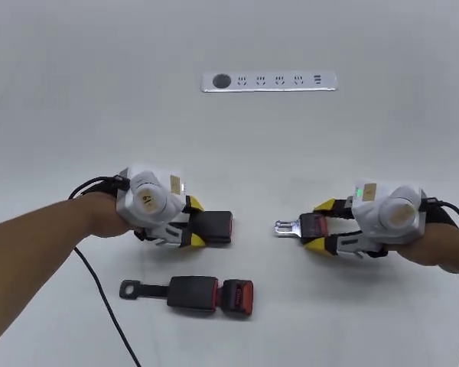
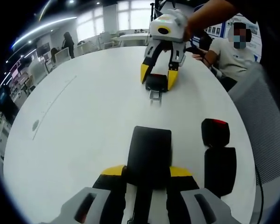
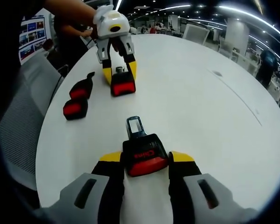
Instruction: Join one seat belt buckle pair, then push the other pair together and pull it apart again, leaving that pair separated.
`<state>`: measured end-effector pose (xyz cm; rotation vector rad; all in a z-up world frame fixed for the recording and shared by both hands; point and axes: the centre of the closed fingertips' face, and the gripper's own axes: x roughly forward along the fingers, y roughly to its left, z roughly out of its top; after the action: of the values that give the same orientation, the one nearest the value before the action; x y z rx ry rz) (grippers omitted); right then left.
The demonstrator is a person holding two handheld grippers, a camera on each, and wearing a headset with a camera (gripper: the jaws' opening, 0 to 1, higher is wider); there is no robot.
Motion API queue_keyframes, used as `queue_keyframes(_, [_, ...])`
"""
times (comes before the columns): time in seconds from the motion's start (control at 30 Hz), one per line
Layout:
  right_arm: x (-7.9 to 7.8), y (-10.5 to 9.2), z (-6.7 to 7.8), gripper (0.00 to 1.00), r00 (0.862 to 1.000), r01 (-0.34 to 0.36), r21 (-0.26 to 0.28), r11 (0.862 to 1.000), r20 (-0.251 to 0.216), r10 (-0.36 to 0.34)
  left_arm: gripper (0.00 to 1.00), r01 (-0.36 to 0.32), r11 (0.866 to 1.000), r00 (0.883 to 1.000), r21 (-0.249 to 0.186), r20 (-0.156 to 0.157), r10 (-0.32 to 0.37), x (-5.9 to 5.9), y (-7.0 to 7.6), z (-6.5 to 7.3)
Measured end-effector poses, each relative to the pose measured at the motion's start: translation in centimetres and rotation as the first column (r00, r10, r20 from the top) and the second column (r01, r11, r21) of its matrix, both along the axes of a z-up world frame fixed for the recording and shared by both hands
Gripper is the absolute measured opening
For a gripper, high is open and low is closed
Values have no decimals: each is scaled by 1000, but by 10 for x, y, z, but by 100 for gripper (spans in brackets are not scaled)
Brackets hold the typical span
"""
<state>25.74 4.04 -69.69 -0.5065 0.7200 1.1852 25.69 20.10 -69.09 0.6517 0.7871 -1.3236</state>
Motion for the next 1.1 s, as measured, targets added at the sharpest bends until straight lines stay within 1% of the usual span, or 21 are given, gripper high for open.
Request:
queue_keyframes(0.03, [3, 2, -1, 36, 1000, -2, 8, 1000, 0, 2, 34, 3, 1000, 1000, 2, 0, -3, 0, 0, 0])
queue_keyframes(0.1, [2, 9, 1, 36, 1000, -10, 17, 1000, -2, 10, 34, 7, 1000, 1000, 4, 0, -7, 0, 0, 0])
queue_keyframes(0.27, [6, 21, 1, 36, 1000, 2, 32, 999, 1, -3, 34, 12, 1000, 1000, 10, -1, -12, 0, 0, 0])
queue_keyframes(0.3, [2, 27, 2, 36, 1000, 0, 44, 999, -4, 0, 34, 11, 1000, 1000, 10, -2, -10, 0, 0, 0])
queue_keyframes(0.33, [1, 28, 4, 36, 1000, -15, 42, 999, 3, 15, 34, 10, 1000, 1000, 11, -2, -10, 0, 0, 0])
queue_keyframes(0.37, [3, 30, 3, 36, 1000, -6, 35, 999, 8, 5, 34, 9, 1000, 1000, 12, -2, -9, 0, -1, 0])
queue_keyframes(0.43, [3, 38, 3, 36, 1000, -9, 49, 999, 7, 9, 34, 10, 1000, 1000, 13, -2, -10, 0, 0, 0])
queue_keyframes(0.6, [4, 50, 3, 36, 1000, -6, 56, 998, 9, 6, 34, 10, 1000, 1000, 18, -3, -10, 0, 0, 0])
queue_keyframes(0.9, [2, 63, 4, 36, 1000, -18, 75, 997, -1, 18, 34, 9, 1000, 1000, 21, -4, -9, -1, 0, 1])
queue_keyframes(1.0, [1, 66, 4, 36, 1000, -22, 73, 997, 5, 22, 34, 9, 1000, 1000, 20, -5, -9, 0, 0, 0])
queue_keyframes(1.03, [0, 71, 5, 36, 1000, -15, 86, 996, -7, 15, 34, 9, 1000, 1000, 23, -5, -9, 0, 0, 0])
queue_keyframes(1.1, [2, 74, 5, 36, 1000, -16, 91, 996, -3, 17, 34, 12, 1000, 1000, 25, -4, -12, 1, 1, -1])
